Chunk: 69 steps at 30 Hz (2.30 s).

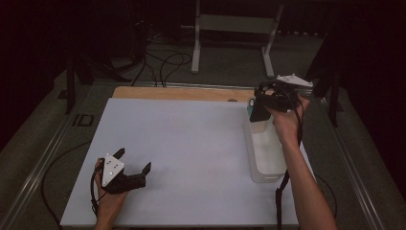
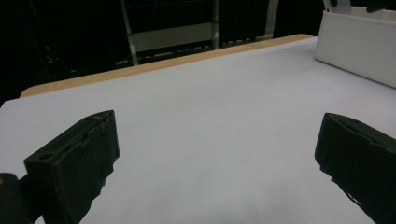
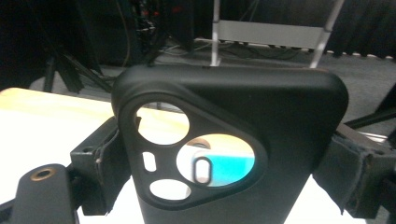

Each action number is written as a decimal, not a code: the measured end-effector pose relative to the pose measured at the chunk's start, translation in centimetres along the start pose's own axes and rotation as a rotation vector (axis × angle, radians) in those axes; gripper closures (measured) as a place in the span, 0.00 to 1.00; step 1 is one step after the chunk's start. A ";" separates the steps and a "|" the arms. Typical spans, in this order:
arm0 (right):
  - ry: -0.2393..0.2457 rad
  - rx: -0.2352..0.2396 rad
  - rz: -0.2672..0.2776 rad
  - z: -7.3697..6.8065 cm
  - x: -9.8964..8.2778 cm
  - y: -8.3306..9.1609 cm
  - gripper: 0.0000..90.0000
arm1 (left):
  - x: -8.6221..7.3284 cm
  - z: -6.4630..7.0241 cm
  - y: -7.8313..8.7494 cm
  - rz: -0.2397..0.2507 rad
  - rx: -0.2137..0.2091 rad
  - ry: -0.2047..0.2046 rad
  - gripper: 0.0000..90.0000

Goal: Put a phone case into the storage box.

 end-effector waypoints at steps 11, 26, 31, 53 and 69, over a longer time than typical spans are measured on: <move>-0.025 -0.039 -0.035 1.5 -0.9 -0.6 0.15 | 0.0 0.1 0.0 -0.002 0.000 -0.006 0.00; -0.031 -0.014 -0.081 0.9 -2.9 -1.9 0.15 | 0.1 0.4 -0.2 0.000 -0.014 -0.014 0.00; -0.041 -0.030 -0.110 0.9 -3.4 -2.4 0.15 | 0.4 0.0 0.0 0.012 0.012 -0.014 0.00; -0.056 -0.065 -0.176 2.0 -5.5 -4.8 0.15 | 0.3 0.1 -0.2 0.011 0.010 -0.026 0.00; -0.058 -0.069 -0.184 2.1 -6.3 -5.7 0.15 | 0.4 0.0 -0.2 0.016 0.011 -0.025 0.00</move>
Point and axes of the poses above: each handheld gripper's, and its own axes: y roughly backward along the jaws, x roughly out of its top, z roughly to its right, the point moved 6 cm from there along -y, roughly forward along the jaws, and after that the axes turned 6 degrees about x, right-handed, at the moved point
